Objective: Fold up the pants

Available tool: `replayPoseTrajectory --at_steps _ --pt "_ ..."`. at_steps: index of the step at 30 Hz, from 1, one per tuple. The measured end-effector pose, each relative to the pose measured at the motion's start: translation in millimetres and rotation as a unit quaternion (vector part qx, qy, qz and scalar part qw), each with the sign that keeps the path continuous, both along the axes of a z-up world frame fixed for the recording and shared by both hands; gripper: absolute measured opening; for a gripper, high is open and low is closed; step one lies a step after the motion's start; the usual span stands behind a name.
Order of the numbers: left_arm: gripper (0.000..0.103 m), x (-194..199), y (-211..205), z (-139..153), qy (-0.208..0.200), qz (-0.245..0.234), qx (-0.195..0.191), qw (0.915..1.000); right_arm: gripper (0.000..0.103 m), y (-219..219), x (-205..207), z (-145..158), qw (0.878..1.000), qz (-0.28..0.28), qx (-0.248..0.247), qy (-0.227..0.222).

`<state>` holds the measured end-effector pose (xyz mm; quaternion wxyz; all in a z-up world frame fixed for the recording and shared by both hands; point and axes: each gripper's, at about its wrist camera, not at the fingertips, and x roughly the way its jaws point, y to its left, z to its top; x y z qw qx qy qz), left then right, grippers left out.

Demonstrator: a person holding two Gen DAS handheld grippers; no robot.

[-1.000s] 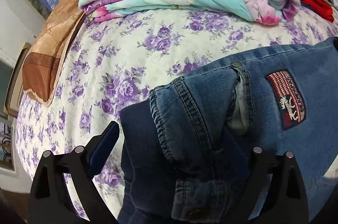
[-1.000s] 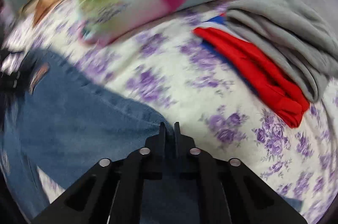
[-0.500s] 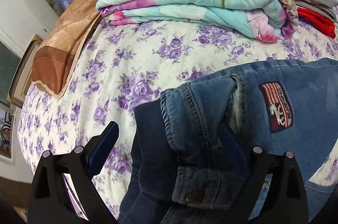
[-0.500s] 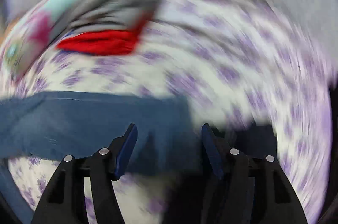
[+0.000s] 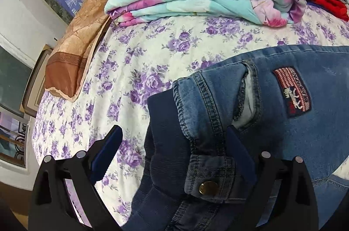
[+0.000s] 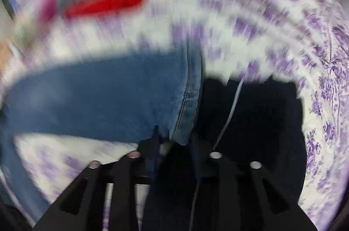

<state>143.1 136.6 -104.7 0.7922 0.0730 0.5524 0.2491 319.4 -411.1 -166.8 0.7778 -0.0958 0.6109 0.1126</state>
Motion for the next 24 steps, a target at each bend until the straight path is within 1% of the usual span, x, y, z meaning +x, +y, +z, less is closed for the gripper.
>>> replayPoseTrajectory --at_steps 1,2,3,4,5,6,7,8,9,10,11,12,13,14,15,16,17,18,19,20,21,22,23,24 --pt "0.092 1.0 1.5 -0.2 0.002 -0.003 0.005 1.0000 0.039 6.9 0.9 -4.6 1.000 0.010 -0.022 0.003" --pt "0.092 1.8 3.7 0.0 0.004 -0.005 0.012 0.9999 0.039 15.4 3.2 0.0 0.999 0.022 -0.050 -0.001" --pt "0.092 2.1 8.0 3.3 0.002 -0.008 0.015 0.9999 0.045 20.7 5.2 8.6 0.998 0.021 -0.063 -0.015" --pt "0.092 2.1 10.9 6.1 -0.002 -0.009 0.013 0.9999 0.055 24.4 6.3 20.6 0.996 0.018 -0.078 -0.039" --pt "0.092 1.9 16.5 10.8 -0.010 -0.010 0.008 0.9999 0.060 28.5 7.4 33.4 0.993 0.016 -0.095 -0.065" --pt "0.092 1.9 20.2 13.3 -0.014 -0.010 0.006 0.9998 0.067 34.4 9.2 49.8 0.988 0.012 -0.118 -0.101" --pt "0.092 2.2 23.6 14.9 -0.018 -0.013 0.003 0.9998 0.069 40.1 11.0 61.8 0.984 0.004 -0.122 -0.131" --pt "0.092 3.1 26.7 15.8 -0.021 -0.017 -0.002 0.9996 0.069 48.7 12.6 71.0 0.983 0.002 -0.100 -0.156" --pt "0.092 5.1 29.8 15.4 -0.021 -0.024 -0.005 0.9995 0.069 55.3 11.9 75.0 0.985 0.011 -0.067 -0.159" --pt "0.092 7.3 31.7 13.9 -0.021 -0.029 -0.004 0.9994 0.068 71.4 14.3 72.5 0.989 0.037 -0.018 -0.144" --pt "0.092 10.7 34.5 11.1 -0.019 -0.034 -0.006 0.9992 0.068 91.9 17.7 64.7 0.990 0.064 0.015 -0.121" --pt "0.092 13.3 36.1 8.8 -0.018 -0.036 -0.010 0.9991 0.065 106.2 18.8 57.8 0.990 0.083 0.033 -0.107" --pt "0.092 16.0 37.9 6.8 -0.018 -0.036 -0.017 0.9991 0.065 124.6 17.4 48.8 0.989 0.107 0.053 -0.089" --pt "0.092 18.6 39.4 4.9 -0.018 -0.036 -0.023 0.9990 0.065 140.4 17.3 37.3 0.987 0.127 0.063 -0.069" --pt "0.092 21.9 41.4 2.4 -0.017 -0.035 -0.028 0.9989 0.065 154.8 17.4 20.5 0.987 0.146 0.052 -0.048" --pt "0.092 24.4 43.4 -0.4 -0.016 -0.033 -0.031 0.9988 0.065 162.7 18.0 3.6 0.987 0.157 0.025 -0.037" --pt "0.094 28.1 46.9 -5.1 -0.012 -0.030 -0.033 0.9989 0.066 162.4 22.7 -10.6 0.987 0.158 -0.001 -0.036" --pt "0.094 30.1 49.3 -9.6 -0.006 -0.028 -0.033 0.9990 0.067 153.2 29.4 -15.4 0.988 0.148 0.022 -0.037" --pt "0.094 33.6 53.5 -16.8 0.009 -0.024 -0.036 0.9990 0.066 145.1 36.7 -13.0 0.992 0.120 0.023 -0.039" --pt "0.094 35.3 55.7 -19.5 0.016 -0.022 -0.043 0.9987 0.066 143.0 39.7 -9.4 0.994 0.100 -0.003 -0.045" --pt "0.093 36.5 56.8 -17.4 0.013 -0.017 -0.051 0.9985 0.067 146.6 41.1 -0.7 0.993 0.087 -0.041 -0.067" --pt "0.093 37.5 55.4 -12.7 0.006 -0.020 -0.055 0.9983 0.067 152.6 38.4 8.3 0.991 0.103 -0.029 -0.080" --pt "0.091 38.0 53.1 -8.0 -0.001 -0.030 -0.061 0.9977 0.066 165.3 33.1 19.3 0.986 0.146 0.014 -0.084" --pt "0.091 39.1 47.4 -1.6 -0.010 -0.059 -0.081 0.9949 0.069 175.3 30.0 23.4 0.981 0.172 0.029 -0.083"
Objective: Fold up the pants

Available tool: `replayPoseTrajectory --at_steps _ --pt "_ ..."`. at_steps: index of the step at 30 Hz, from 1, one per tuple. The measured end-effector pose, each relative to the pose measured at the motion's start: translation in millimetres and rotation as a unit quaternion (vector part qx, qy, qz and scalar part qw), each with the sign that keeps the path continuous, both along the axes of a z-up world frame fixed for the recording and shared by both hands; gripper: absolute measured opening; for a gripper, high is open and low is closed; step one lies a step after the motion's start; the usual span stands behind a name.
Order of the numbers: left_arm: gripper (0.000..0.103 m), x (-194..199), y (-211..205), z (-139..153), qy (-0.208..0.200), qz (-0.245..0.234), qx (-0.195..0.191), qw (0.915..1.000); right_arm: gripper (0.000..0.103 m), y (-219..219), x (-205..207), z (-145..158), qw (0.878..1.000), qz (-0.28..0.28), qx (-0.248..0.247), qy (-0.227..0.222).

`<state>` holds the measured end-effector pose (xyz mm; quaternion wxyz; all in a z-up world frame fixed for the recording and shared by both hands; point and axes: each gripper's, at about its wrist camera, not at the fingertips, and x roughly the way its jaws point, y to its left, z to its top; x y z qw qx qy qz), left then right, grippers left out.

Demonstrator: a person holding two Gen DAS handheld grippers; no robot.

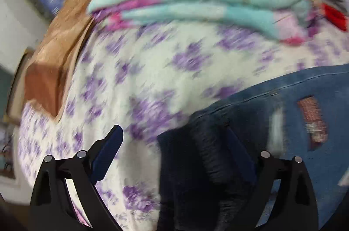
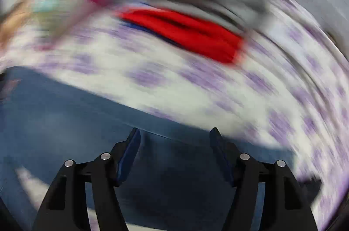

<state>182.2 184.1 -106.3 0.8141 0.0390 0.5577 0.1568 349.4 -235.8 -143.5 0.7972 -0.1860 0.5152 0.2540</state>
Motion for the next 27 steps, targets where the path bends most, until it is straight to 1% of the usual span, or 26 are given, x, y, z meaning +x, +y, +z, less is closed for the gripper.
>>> replayPoseTrajectory --at_steps 1,2,3,4,5,6,7,8,9,10,11,12,14,15,16,17,18,19,20,21,22,23,24,25,26,27 --pt "0.091 1.3 -4.8 2.5 -0.001 -0.022 -0.008 0.9997 0.074 12.9 -2.5 1.7 1.000 0.025 -0.001 0.000" --pt "0.091 3.3 -10.9 4.1 0.000 -0.044 -0.005 0.9990 0.075 31.3 -4.6 1.0 0.999 0.053 -0.006 -0.001" --pt "0.091 6.5 -17.0 4.1 0.001 -0.062 0.012 0.9980 0.075 43.9 -5.5 0.8 0.998 0.070 -0.004 0.000" --pt "0.092 10.1 -20.5 2.6 0.005 -0.069 0.019 0.9974 0.075 55.7 -6.3 -0.6 0.996 0.085 -0.001 0.003" --pt "0.091 13.7 -21.8 0.7 0.009 -0.069 0.016 0.9975 0.075 68.6 -8.1 -1.3 0.995 0.096 0.005 0.010" --pt "0.091 18.0 -21.7 -0.3 0.013 -0.060 0.004 0.9981 0.074 83.2 -10.1 -1.0 0.994 0.105 0.019 0.022" --pt "0.091 20.8 -21.7 0.7 0.008 -0.053 -0.005 0.9986 0.068 94.0 -8.3 -0.1 0.993 0.106 0.039 0.029" --pt "0.091 22.5 -21.3 3.0 -0.002 -0.047 -0.011 0.9988 0.061 105.5 -10.7 2.7 0.991 0.100 0.077 0.042" --pt "0.091 24.6 -23.4 2.5 -0.011 -0.039 -0.009 0.9991 0.043 114.7 -15.4 5.7 0.988 0.100 0.100 0.057" --pt "0.092 27.4 -25.6 -2.3 -0.005 -0.035 0.007 0.9994 0.034 130.5 -27.7 6.5 0.984 0.106 0.121 0.075" --pt "0.092 30.5 -27.0 -11.2 0.009 -0.030 0.030 0.9991 0.034 141.2 -34.2 5.9 0.981 0.114 0.135 0.085" --pt "0.093 33.4 -25.3 -17.6 0.018 -0.026 0.038 0.9988 0.035 152.6 -41.7 0.8 0.977 0.127 0.142 0.092" --pt "0.094 32.7 -18.1 -26.0 0.020 -0.008 0.030 0.9993 0.035 167.6 -47.6 -16.8 0.978 0.146 0.112 0.094" --pt "0.095 31.3 -11.2 -26.8 0.016 0.008 0.017 0.9997 0.035 167.8 -45.5 -30.1 0.983 0.149 0.077 0.070" --pt "0.095 29.8 -4.1 -26.1 0.016 0.026 0.003 0.9995 0.031 159.7 -40.8 -35.0 0.986 0.141 0.066 0.054" --pt "0.095 28.7 -0.5 -24.2 0.017 0.037 -0.002 0.9992 0.023 147.0 -33.7 -35.8 0.987 0.125 0.077 0.058" --pt "0.095 26.6 3.3 -20.4 0.018 0.048 -0.004 0.9987 0.019 128.1 -23.1 -34.5 0.992 0.086 0.074 0.062" --pt "0.095 23.9 5.1 -13.9 0.015 0.057 -0.009 0.9982 0.023 114.6 -18.0 -31.8 0.996 0.054 0.054 0.047" --pt "0.094 21.1 3.5 -4.9 0.005 0.070 -0.013 0.9975 0.029 101.4 -15.1 -26.7 0.999 0.019 0.026 0.018" --pt "0.093 20.2 -1.3 1.9 -0.003 0.076 -0.011 0.9971 0.051 85.4 -14.5 -17.6 0.999 -0.033 0.005 -0.013" --pt "0.093 19.7 -8.5 9.9 -0.013 0.075 -0.013 0.9970 0.056 76.5 -16.8 -11.6 0.998 -0.054 0.019 -0.014" --pt "0.093 20.0 -24.8 19.6 -0.029 0.062 -0.029 0.9972 0.056 71.2 -21.8 -7.3 0.997 -0.059 0.052 0.005" --pt "0.094 20.0 -38.2 23.7 -0.039 0.052 -0.046 0.9969 0.063 71.1 -32.1 -5.4 0.994 -0.044 0.091 0.040" --pt "0.095 19.9 -53.2 26.8 -0.046 0.041 -0.065 0.9960 0.069 74.4 -42.5 -6.7 0.992 -0.023 0.106 0.063" --pt "0.095 19.1 -68.5 27.9 -0.049 0.030 -0.083 0.9949 0.069 80.1 -54.2 -8.9 0.991 0.006 0.110 0.079" --pt "0.095 16.4 -87.3 25.1 -0.049 0.022 -0.100 0.9935 0.070 78.7 -66.6 -12.9 0.992 0.041 0.092 0.074"
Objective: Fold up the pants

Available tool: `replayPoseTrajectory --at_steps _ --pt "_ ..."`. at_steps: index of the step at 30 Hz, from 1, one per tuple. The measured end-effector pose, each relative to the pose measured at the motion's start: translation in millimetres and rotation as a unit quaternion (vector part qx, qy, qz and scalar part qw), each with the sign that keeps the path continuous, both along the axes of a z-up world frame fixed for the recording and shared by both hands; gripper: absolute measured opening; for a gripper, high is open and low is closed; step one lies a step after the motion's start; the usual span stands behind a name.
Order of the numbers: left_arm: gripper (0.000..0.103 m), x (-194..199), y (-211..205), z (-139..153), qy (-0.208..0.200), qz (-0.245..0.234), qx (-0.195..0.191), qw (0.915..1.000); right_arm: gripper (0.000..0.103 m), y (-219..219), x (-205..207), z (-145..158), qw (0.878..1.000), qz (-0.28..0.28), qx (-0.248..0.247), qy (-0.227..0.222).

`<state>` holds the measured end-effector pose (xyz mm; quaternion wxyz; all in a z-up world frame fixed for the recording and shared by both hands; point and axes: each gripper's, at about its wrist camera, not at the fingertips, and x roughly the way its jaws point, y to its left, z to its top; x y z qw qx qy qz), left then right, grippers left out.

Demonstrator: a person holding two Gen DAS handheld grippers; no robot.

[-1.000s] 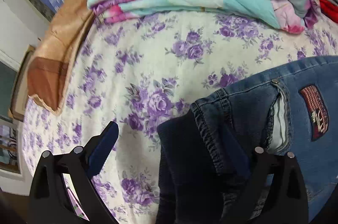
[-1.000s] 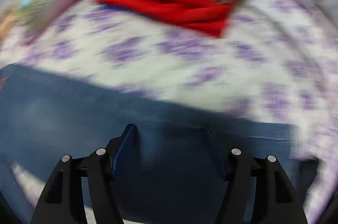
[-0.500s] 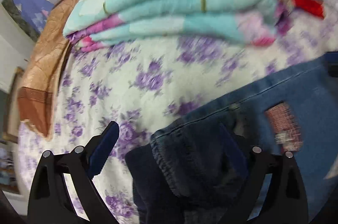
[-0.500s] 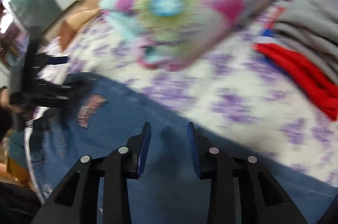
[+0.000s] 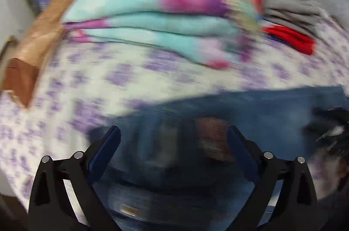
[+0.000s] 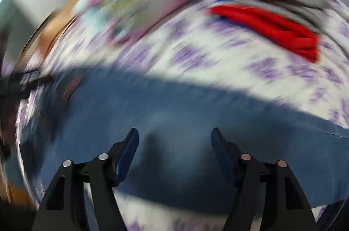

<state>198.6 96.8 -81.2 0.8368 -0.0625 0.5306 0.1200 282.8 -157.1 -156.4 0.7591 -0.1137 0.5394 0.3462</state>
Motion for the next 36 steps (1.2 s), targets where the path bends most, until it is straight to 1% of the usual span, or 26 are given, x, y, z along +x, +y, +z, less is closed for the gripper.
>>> replayPoseTrajectory --at_steps 1,2,4,5,7,8,9,10,12,13,14,17,18,20,21,23,24,25,27,29,30,31,32,33,34,36 --pt "0.095 -3.0 -12.3 -5.7 0.004 -0.001 -0.003 1.0000 0.076 -4.1 -3.8 -5.3 0.999 0.014 -0.027 -0.017" --pt "0.095 -6.4 -24.3 -16.9 0.015 -0.002 0.010 0.9998 0.080 -16.5 -4.0 -11.2 0.998 0.015 -0.048 -0.027" --pt "0.095 -12.8 -38.1 -39.4 0.048 -0.004 0.039 0.9981 0.082 -61.4 10.5 -17.1 0.999 -0.024 -0.027 -0.011" --pt "0.097 -18.0 -36.0 -52.7 0.065 0.005 0.036 0.9972 0.082 -78.6 16.5 -16.8 0.998 -0.047 -0.030 -0.015" --pt "0.098 -29.2 -26.2 -55.7 0.052 0.029 -0.001 0.9983 0.084 -123.3 31.1 -15.3 0.991 -0.099 -0.072 -0.047" --pt "0.098 -30.9 -23.1 -55.7 0.053 0.034 -0.010 0.9980 0.087 -142.7 38.1 -14.6 0.987 -0.124 -0.089 -0.056" --pt "0.098 -30.4 -23.9 -55.4 0.056 0.033 -0.006 0.9979 0.089 -169.4 49.3 -20.1 0.977 -0.164 -0.122 -0.067" --pt "0.098 -29.1 -25.5 -54.6 0.060 0.031 0.003 0.9977 0.087 -189.3 55.9 -31.0 0.971 -0.186 -0.131 -0.068" --pt "0.099 -27.8 -28.2 -52.2 0.068 0.035 0.013 0.9970 0.082 -211.4 62.8 -26.5 0.968 -0.227 -0.098 -0.041" --pt "0.099 -27.5 -28.1 -51.7 0.070 0.039 0.012 0.9967 0.084 -207.1 63.1 -20.7 0.963 -0.245 -0.100 -0.043" --pt "0.099 -27.9 -27.4 -51.9 0.071 0.043 0.010 0.9965 0.084 -193.9 59.0 -10.6 0.964 -0.246 -0.087 -0.052" --pt "0.099 -28.6 -31.8 -52.3 0.070 0.047 0.018 0.9963 0.086 -153.8 45.4 3.9 0.982 -0.178 -0.018 -0.054" --pt "0.099 -28.0 -29.9 -52.9 0.071 0.049 0.021 0.9961 0.089 -145.2 44.0 0.1 0.986 -0.157 -0.015 -0.051" --pt "0.099 -29.7 -32.6 -52.7 0.072 0.054 0.024 0.9957 0.089 -144.8 50.7 -16.1 0.987 -0.144 -0.059 -0.045" --pt "0.099 -29.1 -36.4 -53.0 0.073 0.056 0.023 0.9955 0.090 -153.4 54.5 -31.6 0.984 -0.151 -0.087 -0.036" --pt "0.099 -28.0 -36.9 -54.4 0.074 0.057 0.023 0.9954 0.090 -178.0 62.0 -40.7 0.983 -0.170 -0.063 -0.033" --pt "0.099 -27.4 -35.8 -54.6 0.074 0.057 0.023 0.9953 0.090 -191.0 66.8 -39.9 0.978 -0.190 -0.077 -0.041" --pt "0.099 -27.5 -36.8 -53.6 0.074 0.058 0.023 0.9954 0.084 -200.2 70.9 -37.5 0.973 -0.208 -0.092 -0.050" --pt "0.099 -26.7 -34.3 -53.8 0.073 0.059 0.023 0.9954 0.077 -208.2 82.1 -30.9 0.968 -0.225 -0.097 -0.050" --pt "0.099 -26.0 -32.1 -54.0 0.073 0.060 0.023 0.9953 0.081 -198.7 83.1 -18.1 0.956 -0.254 -0.126 -0.080" --pt "0.099 -26.2 -33.4 -51.6 0.073 0.059 0.023 0.9954 0.082 -186.8 81.6 -7.7 0.954 -0.253 -0.121 -0.105" --pt "0.098 -25.1 -31.9 -49.1 0.070 0.058 0.019 0.9957 0.087 -176.5 80.7 0.3 0.959 -0.243 -0.092 -0.112" --pt "0.098 -24.2 -31.5 -44.5 0.063 0.055 0.007 0.9965 0.090 -159.3 80.4 5.4 0.967 -0.229 -0.046 -0.101" --pt "0.098 -22.4 -32.8 -38.0 0.051 0.049 -0.010 0.9974 0.093 -157.0 73.4 6.0 0.971 -0.219 -0.025 -0.089" --pt "0.098 -18.9 -36.2 -31.2 0.042 0.042 -0.021 0.9980 0.093 -139.3 72.3 4.7 0.977 -0.201 -0.006 -0.070" --pt "0.098 -5.6 -45.0 -25.6 0.039 0.031 -0.014 0.9987 0.093 -108.0 70.5 -0.2 0.983 -0.175 0.010 -0.047"
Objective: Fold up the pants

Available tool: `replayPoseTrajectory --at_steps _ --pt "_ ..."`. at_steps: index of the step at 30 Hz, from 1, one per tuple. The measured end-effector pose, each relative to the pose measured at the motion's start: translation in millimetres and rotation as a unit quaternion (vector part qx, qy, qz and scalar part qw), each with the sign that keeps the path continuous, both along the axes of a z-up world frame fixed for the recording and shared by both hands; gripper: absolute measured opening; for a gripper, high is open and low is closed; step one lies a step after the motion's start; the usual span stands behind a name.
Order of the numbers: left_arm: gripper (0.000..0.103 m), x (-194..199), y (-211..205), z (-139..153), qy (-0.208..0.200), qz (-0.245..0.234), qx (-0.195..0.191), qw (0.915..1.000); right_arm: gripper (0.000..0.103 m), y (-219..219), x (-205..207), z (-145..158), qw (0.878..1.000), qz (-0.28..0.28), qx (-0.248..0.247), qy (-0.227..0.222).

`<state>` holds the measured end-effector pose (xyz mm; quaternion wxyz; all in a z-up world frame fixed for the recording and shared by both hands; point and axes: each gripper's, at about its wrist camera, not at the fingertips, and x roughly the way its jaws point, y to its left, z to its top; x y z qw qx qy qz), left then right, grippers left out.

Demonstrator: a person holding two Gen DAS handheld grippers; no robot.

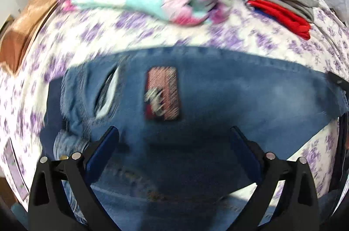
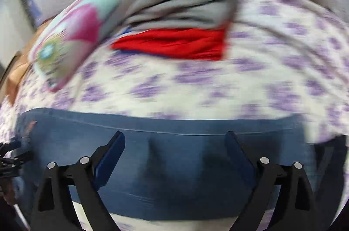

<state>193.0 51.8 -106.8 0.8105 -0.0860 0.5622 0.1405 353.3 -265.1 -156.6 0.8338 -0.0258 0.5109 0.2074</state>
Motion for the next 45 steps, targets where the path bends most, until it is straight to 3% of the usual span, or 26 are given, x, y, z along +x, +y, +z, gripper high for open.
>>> replayPoseTrajectory --at_steps 5,7,9,11,14,17,19,22,26,29,32,34,36,38,40,42,45 --pt "0.098 42.3 -1.8 -12.3 0.022 0.014 0.024 0.9994 0.093 67.7 -19.6 -5.3 0.998 0.047 0.034 0.023" --pt "0.099 54.8 4.2 -24.4 0.040 0.012 0.050 0.9979 0.093 85.0 -29.1 -10.8 0.998 0.061 0.001 0.018" --pt "0.099 57.7 17.0 -29.9 0.040 0.017 0.012 0.9990 0.093 82.4 -26.7 -26.4 0.997 0.063 -0.050 0.015" --pt "0.099 58.8 24.4 -30.4 0.041 0.018 -0.005 0.9990 0.093 58.1 -22.6 -32.2 0.996 0.074 -0.057 -0.003" --pt "0.099 58.2 35.4 -26.0 0.038 0.004 0.004 0.9993 0.093 12.0 -12.3 -29.6 0.996 0.046 -0.074 -0.009" --pt "0.099 48.2 52.8 -14.2 0.032 0.003 -0.017 0.9993 0.100 -40.0 0.2 -24.2 0.989 -0.060 -0.138 -0.008" --pt "0.098 36.3 57.7 -1.2 0.026 -0.010 -0.003 0.9996 0.100 -61.6 -3.6 -16.3 0.989 -0.108 -0.105 0.011" --pt "0.098 0.3 57.2 24.2 0.006 -0.036 0.025 0.9990 0.100 -44.7 -38.4 3.1 0.998 -0.057 -0.027 0.016" --pt "0.098 -66.5 54.8 45.0 -0.005 -0.051 0.026 0.9984 0.099 20.6 -120.8 25.2 0.996 0.084 0.026 0.022" --pt "0.098 -103.9 56.5 38.4 0.008 -0.031 0.019 0.9993 0.099 59.7 -190.2 28.8 0.986 0.152 0.053 0.050" --pt "0.098 -139.2 65.9 13.6 0.037 -0.003 -0.008 0.9993 0.099 76.6 -238.5 23.8 0.980 0.183 0.050 0.066" --pt "0.098 -154.3 77.3 -6.9 0.055 0.008 -0.003 0.9985 0.099 66.9 -260.9 10.1 0.979 0.181 0.025 0.092" --pt "0.097 -162.6 86.3 -17.3 0.053 -0.007 -0.021 0.9984 0.099 30.9 -272.3 -4.2 0.984 0.140 -0.008 0.109" --pt "0.097 -166.6 85.3 -17.4 0.045 -0.037 -0.016 0.9982 0.099 -7.6 -285.1 -1.0 0.989 0.117 -0.027 0.082" --pt "0.097 -168.7 83.5 -19.2 0.048 -0.063 -0.007 0.9968 0.100 -47.5 -298.6 -1.4 0.990 0.088 -0.091 0.063" --pt "0.097 -168.8 86.6 -17.7 0.051 -0.073 -0.017 0.9959 0.100 -84.7 -302.6 -2.9 0.990 0.048 -0.110 0.072" --pt "0.097 -163.8 92.5 5.7 0.038 -0.088 -0.027 0.9950 0.099 -98.6 -292.2 4.1 0.988 0.011 -0.119 0.098"
